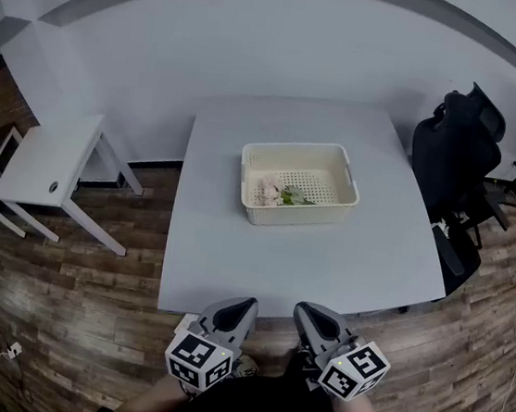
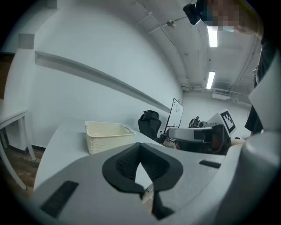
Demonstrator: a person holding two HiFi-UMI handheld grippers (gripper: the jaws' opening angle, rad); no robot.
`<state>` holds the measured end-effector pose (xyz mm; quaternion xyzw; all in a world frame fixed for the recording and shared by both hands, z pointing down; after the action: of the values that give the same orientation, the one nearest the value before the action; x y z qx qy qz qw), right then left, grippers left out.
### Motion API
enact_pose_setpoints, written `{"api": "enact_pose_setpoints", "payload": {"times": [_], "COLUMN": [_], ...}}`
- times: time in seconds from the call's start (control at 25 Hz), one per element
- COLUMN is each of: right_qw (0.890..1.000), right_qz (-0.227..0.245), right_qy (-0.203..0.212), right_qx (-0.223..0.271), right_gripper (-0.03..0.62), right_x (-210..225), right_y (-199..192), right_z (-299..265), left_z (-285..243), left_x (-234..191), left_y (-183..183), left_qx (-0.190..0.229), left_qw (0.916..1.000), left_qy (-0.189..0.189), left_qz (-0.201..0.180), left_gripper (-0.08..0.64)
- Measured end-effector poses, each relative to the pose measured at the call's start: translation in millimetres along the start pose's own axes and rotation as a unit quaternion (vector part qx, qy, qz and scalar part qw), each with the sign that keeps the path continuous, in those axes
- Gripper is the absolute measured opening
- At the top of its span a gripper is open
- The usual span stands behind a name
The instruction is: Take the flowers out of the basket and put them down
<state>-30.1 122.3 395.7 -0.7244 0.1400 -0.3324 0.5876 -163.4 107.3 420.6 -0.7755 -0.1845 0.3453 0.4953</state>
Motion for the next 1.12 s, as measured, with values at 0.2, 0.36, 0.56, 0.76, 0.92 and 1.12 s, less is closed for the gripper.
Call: {"api": "enact_pose_setpoints", "payload": {"times": [0.2, 0.36, 0.56, 0.76, 0.92, 1.12], "right_qw": [1.0, 1.0, 1.0, 1.0, 1.0, 1.0], "right_qz": [-0.014, -0.022, -0.014, -0.023, -0.024, -0.013], "right_qy": [0.003, 0.007, 0.009, 0.017, 0.019, 0.015], "right_qx": [0.007, 0.014, 0.006, 0.009, 0.006, -0.001], "right_gripper": [0.023, 0.023, 0.023, 0.023, 0.023, 0.023], "right_x": [0.8, 1.0, 3.0, 5.5, 11.4, 22.7], "right_y": [-2.9, -2.3, -4.9, -2.7, 0.0, 6.1], "right_z": [-2.8, -4.2, -5.2, -6.9, -9.5, -5.4], "left_z": [2.3, 3.3, 0.6, -3.4, -7.9, -16.3], "left_x": [-4.1, -6.6, -7.6, -9.6, -10.9, -4.6], "left_y": [-0.3, -2.2, -4.3, -3.8, -2.6, -0.2], "left_qx": [0.001, -0.003, -0.007, -0.01, -0.012, -0.012], "left_qw": [1.0, 1.0, 0.9999, 0.9998, 0.9998, 0.9998], "left_qy": [0.002, 0.0, -0.001, -0.001, 0.001, 0.005], "left_qz": [0.005, 0.007, 0.01, 0.016, 0.018, 0.016], "left_gripper": [0.006, 0.006, 0.006, 0.006, 0.006, 0.006]}}
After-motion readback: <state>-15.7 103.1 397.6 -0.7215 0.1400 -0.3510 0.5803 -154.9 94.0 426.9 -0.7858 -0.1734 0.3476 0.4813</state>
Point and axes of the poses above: the fingertips, and each gripper's own axes: z backward along the fingers, x to its right, y out of its top, the point moved 4 cm from there along z, backward along the fingers, and after that the axes turned 6 degrees about z, right-handed, at the moved point
